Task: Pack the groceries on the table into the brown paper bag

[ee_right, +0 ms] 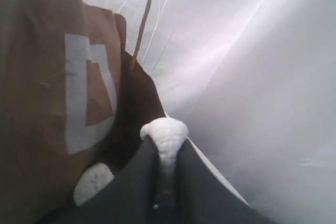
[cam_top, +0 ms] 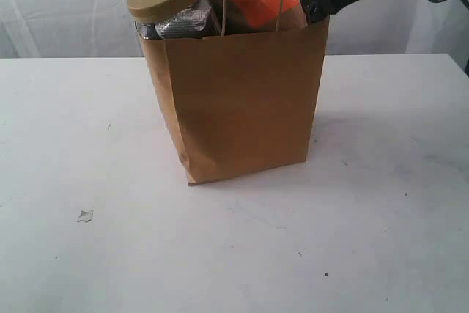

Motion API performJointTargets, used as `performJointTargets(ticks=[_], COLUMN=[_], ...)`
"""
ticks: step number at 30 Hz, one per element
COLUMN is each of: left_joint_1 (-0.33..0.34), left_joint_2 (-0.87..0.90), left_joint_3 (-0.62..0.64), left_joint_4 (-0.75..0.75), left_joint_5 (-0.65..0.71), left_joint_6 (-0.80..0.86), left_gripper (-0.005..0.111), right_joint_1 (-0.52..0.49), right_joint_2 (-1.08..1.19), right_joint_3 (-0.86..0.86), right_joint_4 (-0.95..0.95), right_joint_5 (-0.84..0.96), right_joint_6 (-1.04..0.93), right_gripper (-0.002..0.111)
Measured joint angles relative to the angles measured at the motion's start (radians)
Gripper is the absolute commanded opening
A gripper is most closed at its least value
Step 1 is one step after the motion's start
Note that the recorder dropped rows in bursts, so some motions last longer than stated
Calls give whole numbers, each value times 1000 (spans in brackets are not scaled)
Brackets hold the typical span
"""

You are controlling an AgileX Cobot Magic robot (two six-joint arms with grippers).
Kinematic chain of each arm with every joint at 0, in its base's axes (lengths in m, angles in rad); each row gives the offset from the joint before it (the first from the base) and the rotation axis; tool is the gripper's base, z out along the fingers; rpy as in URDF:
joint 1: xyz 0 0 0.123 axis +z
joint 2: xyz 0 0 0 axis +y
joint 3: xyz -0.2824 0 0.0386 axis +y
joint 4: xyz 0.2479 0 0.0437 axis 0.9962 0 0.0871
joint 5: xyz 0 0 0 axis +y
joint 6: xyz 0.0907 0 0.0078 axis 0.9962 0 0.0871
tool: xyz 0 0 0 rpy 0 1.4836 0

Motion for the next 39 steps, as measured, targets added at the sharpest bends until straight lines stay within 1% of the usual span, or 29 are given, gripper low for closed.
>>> performJointTargets(ticks=[2, 3, 7, 12, 23, 24, 25, 27, 28, 30, 31, 33, 35, 36, 39], left_joint_1=[0, 0, 0, 0, 0, 0, 0, 0, 0, 0, 0, 0, 0, 0, 0], left_joint_2=[0, 0, 0, 0, 0, 0, 0, 0, 0, 0, 0, 0, 0, 0, 0], left_joint_3=[0, 0, 0, 0, 0, 0, 0, 0, 0, 0, 0, 0, 0, 0, 0], left_joint_4=[0, 0, 0, 0, 0, 0, 0, 0, 0, 0, 0, 0, 0, 0, 0], left_joint_5=[0, 0, 0, 0, 0, 0, 0, 0, 0, 0, 0, 0, 0, 0, 0], left_joint_6=[0, 0, 0, 0, 0, 0, 0, 0, 0, 0, 0, 0, 0, 0, 0], left_gripper=[0, 0, 0, 0, 0, 0, 0, 0, 0, 0, 0, 0, 0, 0, 0], right_joint_1=[0, 0, 2, 2, 2, 2, -2, -15, -26, -32, -32, -33, -46, -53, -92], right_joint_2=[12, 21, 41, 45, 42, 24, -7, -65, -96, -151, -167, -190, -218, -234, -328], right_joint_3=[0, 0, 0, 0, 0, 0, 0, 0, -2, -6, -6, -6, 6, 14, 59], right_joint_4=[7, 9, 11, 13, 1, -57, -159, -429, -627, -960, -1061, -1214, -1345, -1389, -1470], right_joint_5=[34, 66, 98, 30, -9, -16, -20, -11, 31, 207, 282, 402, 461, 466, 437], right_joint_6=[-7, -9, -49, -38, 6, 59, 162, 420, 569, 844, 927, 1094, 1257, 1321, 1550], right_gripper=[37, 39, 40, 45, 45, 45, 45, 45, 45, 38, 33, 17, 2, 0, 0])
